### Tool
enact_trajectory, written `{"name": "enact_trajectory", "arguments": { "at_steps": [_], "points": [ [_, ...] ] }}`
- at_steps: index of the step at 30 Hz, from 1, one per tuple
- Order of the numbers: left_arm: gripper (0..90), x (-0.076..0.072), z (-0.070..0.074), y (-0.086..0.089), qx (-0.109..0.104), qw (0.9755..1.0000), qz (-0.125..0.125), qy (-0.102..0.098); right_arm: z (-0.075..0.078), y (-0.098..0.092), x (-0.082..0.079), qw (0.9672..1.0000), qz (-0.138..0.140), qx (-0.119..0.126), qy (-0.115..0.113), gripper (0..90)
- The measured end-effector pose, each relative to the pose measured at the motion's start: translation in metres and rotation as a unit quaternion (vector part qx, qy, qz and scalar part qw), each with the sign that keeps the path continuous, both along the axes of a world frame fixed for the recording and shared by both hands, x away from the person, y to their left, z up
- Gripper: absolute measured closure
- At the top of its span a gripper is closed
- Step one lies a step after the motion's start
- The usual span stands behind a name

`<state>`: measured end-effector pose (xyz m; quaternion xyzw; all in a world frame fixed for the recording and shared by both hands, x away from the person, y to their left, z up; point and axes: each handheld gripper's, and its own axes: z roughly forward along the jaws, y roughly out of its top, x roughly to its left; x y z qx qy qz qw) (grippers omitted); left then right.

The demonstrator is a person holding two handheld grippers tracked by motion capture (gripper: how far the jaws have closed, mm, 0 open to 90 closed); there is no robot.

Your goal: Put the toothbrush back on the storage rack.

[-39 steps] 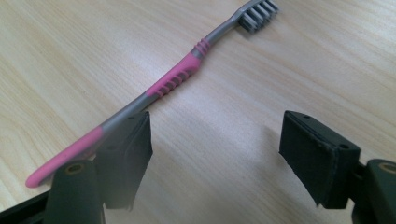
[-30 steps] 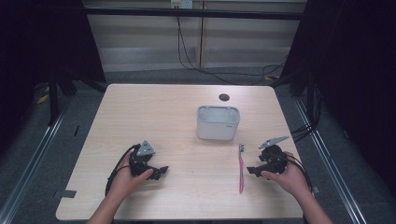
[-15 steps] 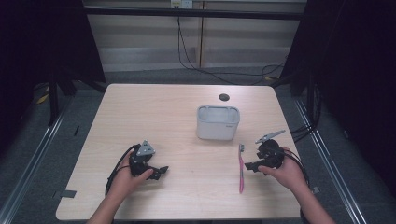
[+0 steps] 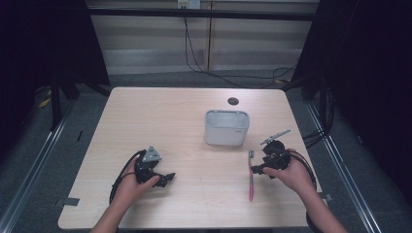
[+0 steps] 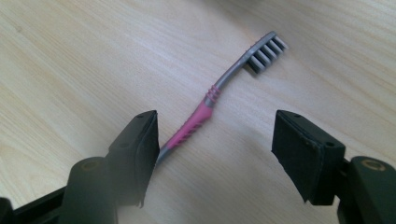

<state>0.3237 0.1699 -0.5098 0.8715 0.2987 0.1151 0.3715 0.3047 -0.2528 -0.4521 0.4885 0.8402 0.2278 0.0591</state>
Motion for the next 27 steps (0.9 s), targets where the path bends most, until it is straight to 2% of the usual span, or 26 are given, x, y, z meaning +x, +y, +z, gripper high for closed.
{"name": "enact_trajectory", "arguments": {
  "at_steps": [9, 13, 27],
  "points": [
    [9.6, 0.000, 0.000, 0.000, 0.000, 1.0000, 0.001, -0.001, -0.001, 0.005, 0.005, 0.9995, -0.022, 0.002, 0.023, 36.8],
    [9.4, 0.000, 0.000, 0.000, 0.000, 1.0000, 0.000, 0.000, -0.003, 0.007, 0.008, 0.9983, -0.042, 0.008, 0.039, 40.3],
    [9.2, 0.001, 0.000, 0.000, 0.000, 1.0000, 0.000, 0.000, -0.008, 0.012, 0.020, 0.9957, -0.073, 0.008, 0.057, 46.5]
  ]
}}
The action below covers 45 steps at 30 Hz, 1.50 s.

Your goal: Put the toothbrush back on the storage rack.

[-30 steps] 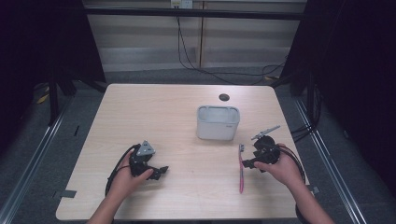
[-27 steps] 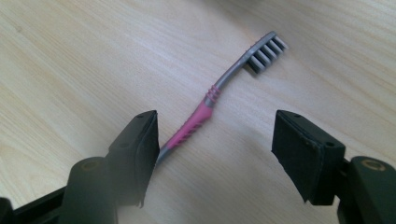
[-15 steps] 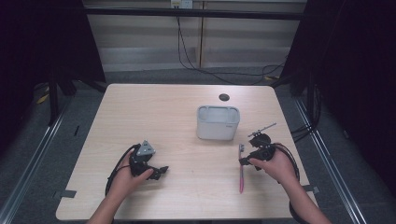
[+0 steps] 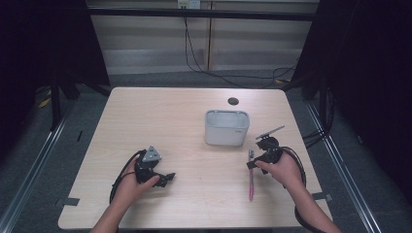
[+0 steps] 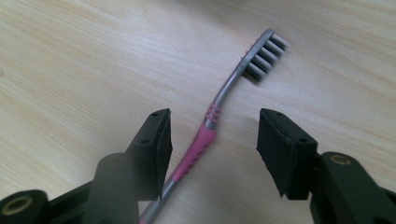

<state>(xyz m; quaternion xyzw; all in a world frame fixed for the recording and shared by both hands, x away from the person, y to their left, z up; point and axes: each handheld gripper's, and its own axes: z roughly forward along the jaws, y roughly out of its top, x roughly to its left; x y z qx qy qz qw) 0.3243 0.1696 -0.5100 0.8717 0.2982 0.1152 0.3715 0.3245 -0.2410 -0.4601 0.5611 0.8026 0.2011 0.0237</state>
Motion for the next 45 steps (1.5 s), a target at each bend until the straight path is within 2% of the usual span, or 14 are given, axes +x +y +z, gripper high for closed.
{"name": "enact_trajectory", "arguments": {
  "at_steps": [8, 18, 25, 27, 36, 40, 45],
  "points": [
    [9.0, 0.000, 0.000, 0.000, 0.001, 1.0000, 0.000, 0.001, -0.002, 0.002, 0.006, 0.9999, -0.010, -0.005, 0.005, 49.2],
    [8.8, 0.000, 0.000, 0.000, 0.001, 1.0000, 0.000, 0.002, -0.005, 0.004, 0.011, 0.9996, -0.023, 0.001, 0.012, 52.9],
    [8.8, 0.000, 0.000, 0.000, 0.001, 1.0000, 0.000, 0.002, -0.006, 0.006, 0.013, 0.9997, -0.023, 0.000, 0.013, 54.2],
    [8.7, 0.000, 0.000, 0.000, 0.001, 1.0000, 0.000, 0.002, -0.008, 0.008, 0.013, 0.9996, -0.020, -0.009, 0.015, 56.8],
    [8.7, 0.000, 0.000, 0.000, 0.001, 1.0000, 0.000, 0.002, -0.010, 0.012, 0.013, 0.9994, -0.020, -0.016, 0.022, 65.2],
    [8.7, 0.000, 0.000, 0.000, 0.001, 1.0000, 0.000, 0.002, -0.012, 0.012, 0.014, 0.9992, -0.027, -0.011, 0.028, 67.8],
    [8.7, 0.000, 0.000, 0.000, 0.002, 1.0000, 0.000, 0.002, -0.013, 0.015, 0.014, 0.9991, -0.032, -0.018, 0.022, 74.3]
  ]
}}
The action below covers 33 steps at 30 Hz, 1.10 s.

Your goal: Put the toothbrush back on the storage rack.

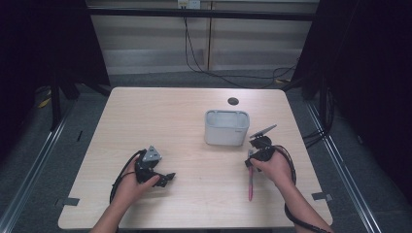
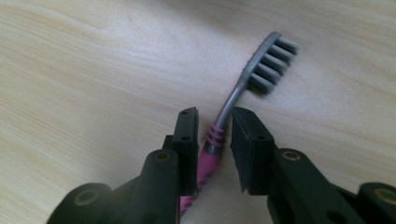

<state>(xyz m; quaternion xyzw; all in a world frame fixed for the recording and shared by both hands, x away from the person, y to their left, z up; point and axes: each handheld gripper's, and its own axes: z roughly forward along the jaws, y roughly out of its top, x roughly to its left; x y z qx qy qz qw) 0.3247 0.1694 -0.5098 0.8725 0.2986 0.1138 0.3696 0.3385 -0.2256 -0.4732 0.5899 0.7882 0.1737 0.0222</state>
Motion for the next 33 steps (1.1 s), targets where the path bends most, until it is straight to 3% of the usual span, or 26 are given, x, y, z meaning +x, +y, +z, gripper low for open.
{"name": "enact_trajectory", "arguments": {
  "at_steps": [3, 7, 12, 20, 27, 33],
  "points": [
    [8.6, 0.000, 0.000, 0.000, 0.000, 1.0000, 0.001, 0.000, 0.000, 0.000, 0.000, 1.0000, 0.002, -0.007, -0.005, 76.8],
    [8.6, 0.000, 0.000, 0.000, 0.000, 1.0000, 0.000, -0.001, -0.001, -0.002, -0.001, 0.9999, -0.014, -0.005, -0.003, 83.7],
    [8.5, 0.000, 0.000, 0.000, 0.001, 1.0000, 0.000, -0.002, -0.001, -0.006, -0.002, 0.9996, -0.026, 0.002, -0.003, 84.2],
    [8.5, 0.000, 0.000, 0.000, 0.001, 1.0000, 0.000, -0.002, 0.008, -0.014, -0.003, 0.9987, -0.042, 0.016, -0.022, 84.4],
    [8.5, 0.000, 0.000, 0.000, 0.001, 1.0000, 0.000, -0.002, 0.022, -0.024, -0.006, 0.9966, -0.050, 0.029, -0.058, 84.5],
    [8.5, 0.001, 0.000, 0.000, 0.001, 1.0000, 0.000, -0.003, 0.035, -0.031, -0.009, 0.9922, -0.067, 0.048, -0.094, 84.4]
  ]
}}
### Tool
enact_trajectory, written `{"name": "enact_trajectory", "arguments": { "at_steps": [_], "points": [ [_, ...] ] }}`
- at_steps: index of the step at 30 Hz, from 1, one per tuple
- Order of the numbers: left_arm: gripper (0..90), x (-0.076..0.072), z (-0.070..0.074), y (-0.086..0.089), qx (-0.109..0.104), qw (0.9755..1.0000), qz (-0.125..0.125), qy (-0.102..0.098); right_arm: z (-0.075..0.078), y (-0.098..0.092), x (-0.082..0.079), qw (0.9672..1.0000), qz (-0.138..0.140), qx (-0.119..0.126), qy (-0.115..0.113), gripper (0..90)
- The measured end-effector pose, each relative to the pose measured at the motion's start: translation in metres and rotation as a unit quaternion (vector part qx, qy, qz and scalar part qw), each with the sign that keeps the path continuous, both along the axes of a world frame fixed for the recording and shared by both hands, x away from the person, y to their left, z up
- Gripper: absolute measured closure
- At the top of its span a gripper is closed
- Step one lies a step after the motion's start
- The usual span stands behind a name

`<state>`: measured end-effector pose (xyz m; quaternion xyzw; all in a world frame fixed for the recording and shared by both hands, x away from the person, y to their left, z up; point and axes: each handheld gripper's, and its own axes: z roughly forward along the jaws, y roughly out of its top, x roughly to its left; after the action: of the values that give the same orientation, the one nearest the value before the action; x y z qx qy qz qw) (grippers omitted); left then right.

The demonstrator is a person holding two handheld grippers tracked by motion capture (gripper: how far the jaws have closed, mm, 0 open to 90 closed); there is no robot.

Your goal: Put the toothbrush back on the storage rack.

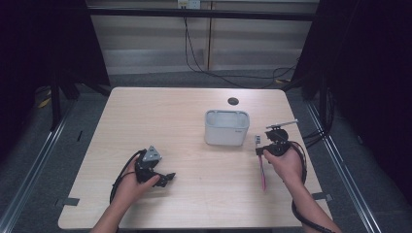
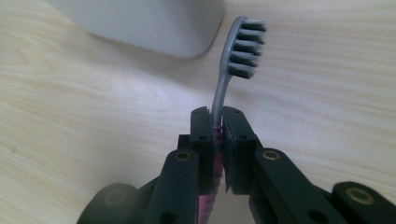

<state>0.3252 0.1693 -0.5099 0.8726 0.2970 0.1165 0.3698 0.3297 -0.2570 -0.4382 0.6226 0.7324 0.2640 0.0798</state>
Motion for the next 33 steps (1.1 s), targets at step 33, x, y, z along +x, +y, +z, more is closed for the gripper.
{"name": "enact_trajectory", "arguments": {
  "at_steps": [33],
  "points": [
    [8.4, 0.000, 0.000, 0.000, 0.000, 1.0000, 0.000, 0.001, 0.048, -0.012, -0.008, 0.9852, -0.008, 0.049, -0.164, 84.5]
  ]
}}
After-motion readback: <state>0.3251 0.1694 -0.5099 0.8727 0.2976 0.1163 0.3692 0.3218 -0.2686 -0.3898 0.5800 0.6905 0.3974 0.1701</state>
